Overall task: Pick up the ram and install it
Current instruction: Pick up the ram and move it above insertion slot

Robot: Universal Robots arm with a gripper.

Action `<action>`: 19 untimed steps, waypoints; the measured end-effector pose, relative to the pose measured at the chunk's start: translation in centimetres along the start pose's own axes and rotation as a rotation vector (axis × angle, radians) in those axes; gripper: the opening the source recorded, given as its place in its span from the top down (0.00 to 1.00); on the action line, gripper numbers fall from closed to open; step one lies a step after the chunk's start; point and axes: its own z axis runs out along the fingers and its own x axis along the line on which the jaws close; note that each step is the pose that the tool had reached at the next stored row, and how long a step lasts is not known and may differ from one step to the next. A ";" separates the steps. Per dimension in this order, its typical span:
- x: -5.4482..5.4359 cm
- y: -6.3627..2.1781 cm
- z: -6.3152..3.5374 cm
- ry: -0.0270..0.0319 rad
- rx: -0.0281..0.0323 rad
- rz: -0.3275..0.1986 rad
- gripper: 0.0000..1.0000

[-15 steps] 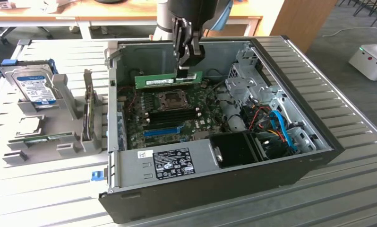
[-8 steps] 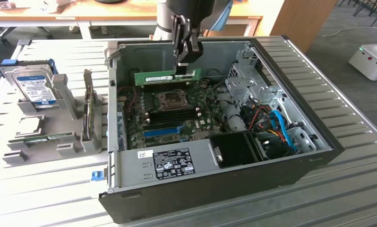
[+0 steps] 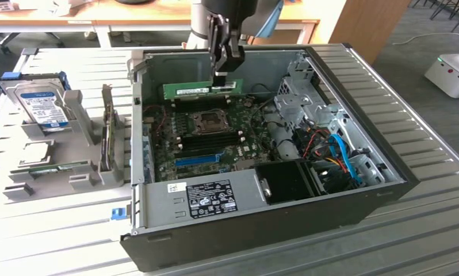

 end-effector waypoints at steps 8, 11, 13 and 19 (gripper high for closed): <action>-1.4 -0.01 -0.02 0.0000 0.0000 0.000 0.88; -2.0 -0.02 -0.03 0.0001 0.0000 0.000 0.88; -2.3 -0.01 -0.03 0.0001 0.0000 0.000 0.88; -2.5 -0.02 -0.04 0.0001 0.0000 0.000 0.88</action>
